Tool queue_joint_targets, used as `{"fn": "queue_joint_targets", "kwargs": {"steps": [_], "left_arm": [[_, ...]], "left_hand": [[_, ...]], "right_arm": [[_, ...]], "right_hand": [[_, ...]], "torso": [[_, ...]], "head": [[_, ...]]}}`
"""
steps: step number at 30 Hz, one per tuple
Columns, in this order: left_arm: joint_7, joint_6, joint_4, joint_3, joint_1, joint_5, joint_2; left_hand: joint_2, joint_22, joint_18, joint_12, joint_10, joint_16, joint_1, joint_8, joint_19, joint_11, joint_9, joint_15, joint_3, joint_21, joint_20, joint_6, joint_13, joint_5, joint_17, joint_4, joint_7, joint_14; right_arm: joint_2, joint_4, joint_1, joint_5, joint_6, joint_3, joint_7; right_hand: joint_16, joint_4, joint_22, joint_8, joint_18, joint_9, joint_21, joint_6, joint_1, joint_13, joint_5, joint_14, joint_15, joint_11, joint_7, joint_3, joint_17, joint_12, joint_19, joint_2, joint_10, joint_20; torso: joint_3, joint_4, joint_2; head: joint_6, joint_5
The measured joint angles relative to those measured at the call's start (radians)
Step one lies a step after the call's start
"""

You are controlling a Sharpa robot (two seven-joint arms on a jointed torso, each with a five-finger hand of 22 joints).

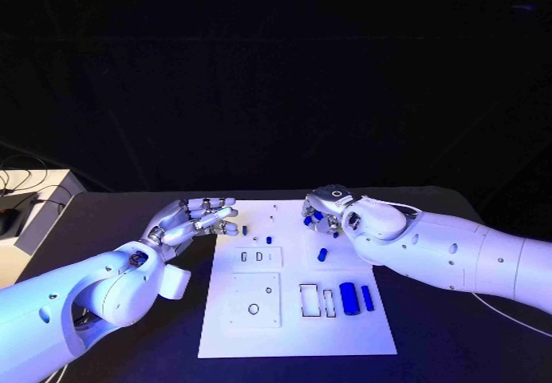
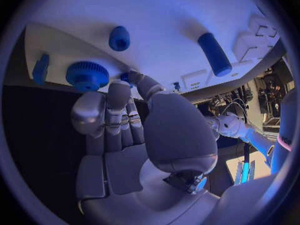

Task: Assemble the parts on the task board

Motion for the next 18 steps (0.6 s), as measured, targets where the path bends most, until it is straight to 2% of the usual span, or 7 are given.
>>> {"fn": "queue_joint_targets", "kwargs": {"steps": [11, 18], "left_arm": [[0.0, 0.0, 0.0, 0.001, 0.0, 0.0, -0.003], [-0.001, 0.0, -0.002, 0.001, 0.0, 0.0, -0.005]], "left_hand": [[0.0, -0.003, 0.0, 0.0, 0.0, -0.009, 0.0, 0.0, 0.0, 0.0, 0.0, 0.0, 0.0, -0.004, 0.0, 0.0, 0.0, 0.0, -0.002, 0.0, 0.0, 0.0], [0.0, -0.003, 0.0, 0.0, 0.0, -0.009, 0.0, 0.0, 0.0, 0.0, 0.0, 0.0, 0.0, -0.004, 0.0, -0.004, 0.0, 0.0, -0.002, 0.0, -0.004, 0.0]], "right_arm": [[0.001, 0.0, 0.003, 0.0, 0.005, 0.003, 0.0], [0.001, 0.002, 0.004, 0.002, 0.002, 0.004, 0.001]], "right_hand": [[0.004, -0.01, 0.039, -0.002, 0.0, 0.0, 0.025, 0.039, -0.01, -0.001, -0.016, -0.005, -0.005, -0.013, -0.006, 0.053, 0.0, 0.0, -0.002, 0.01, 0.048, 0.002], [0.004, -0.007, 0.076, -0.008, -0.002, 0.002, 0.056, 0.074, -0.01, -0.002, -0.032, -0.001, -0.009, -0.017, -0.015, 0.056, 0.003, -0.004, 0.001, 0.034, 0.074, -0.001]], "torso": [[0.0006, -0.0001, 0.007], [0.0011, 0.0, 0.011]], "head": [[0.002, 0.0], [0.005, -0.001]]}}
